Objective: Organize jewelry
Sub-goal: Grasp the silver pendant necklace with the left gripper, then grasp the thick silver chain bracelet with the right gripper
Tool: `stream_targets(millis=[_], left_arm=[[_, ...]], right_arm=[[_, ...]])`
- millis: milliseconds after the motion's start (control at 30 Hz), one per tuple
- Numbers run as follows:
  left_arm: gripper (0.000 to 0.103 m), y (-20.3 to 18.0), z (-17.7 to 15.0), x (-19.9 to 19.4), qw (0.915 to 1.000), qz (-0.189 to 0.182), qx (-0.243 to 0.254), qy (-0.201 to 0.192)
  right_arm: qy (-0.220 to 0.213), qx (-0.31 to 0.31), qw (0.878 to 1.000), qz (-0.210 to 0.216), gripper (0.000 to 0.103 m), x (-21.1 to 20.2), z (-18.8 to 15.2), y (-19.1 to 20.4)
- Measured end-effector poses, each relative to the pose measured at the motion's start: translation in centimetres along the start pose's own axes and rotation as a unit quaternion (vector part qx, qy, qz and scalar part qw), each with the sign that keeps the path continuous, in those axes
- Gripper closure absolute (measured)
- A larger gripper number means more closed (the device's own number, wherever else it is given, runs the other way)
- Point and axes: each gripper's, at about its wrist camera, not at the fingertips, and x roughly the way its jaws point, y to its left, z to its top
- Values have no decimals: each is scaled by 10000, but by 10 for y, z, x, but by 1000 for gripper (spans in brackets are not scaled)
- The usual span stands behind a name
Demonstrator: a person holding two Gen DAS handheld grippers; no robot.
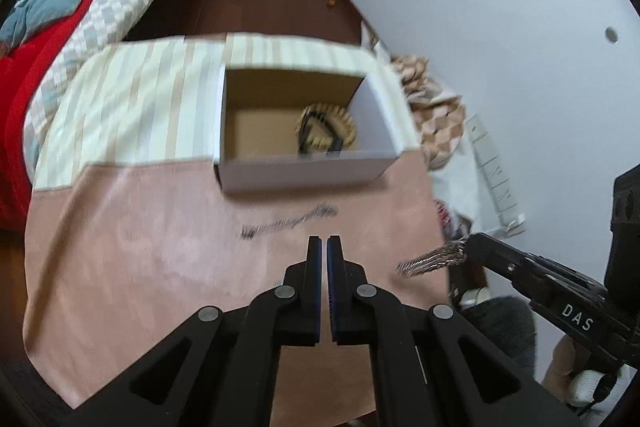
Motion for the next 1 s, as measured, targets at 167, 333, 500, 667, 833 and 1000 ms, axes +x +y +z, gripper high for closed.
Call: stream_targets(millis=[167,333,500,667,833,1000], left_arm=[[101,-2,26,-14,9997,-196,69,-160],[58,16,16,4,9995,-129,-229,171],[41,30,-16,41,9979,102,-311,565],[41,27,-40,75,9947,334,-95,965],[44,14,-48,99,9913,608,318,1127],[96,3,-52,106,9895,707,583,1116]], right_arm=[[-341,-272,9990,27,101,-19,40,21],[-469,-359,9982,-44,102,-20,52,27],[-219,-205,9995,-80,102,0,35,14],[114,10,9999,-99,102,22,8,-5],[389,186,9989,-175,102,38,-20,-18],[497,274,9981,-235,102,45,-30,-27]])
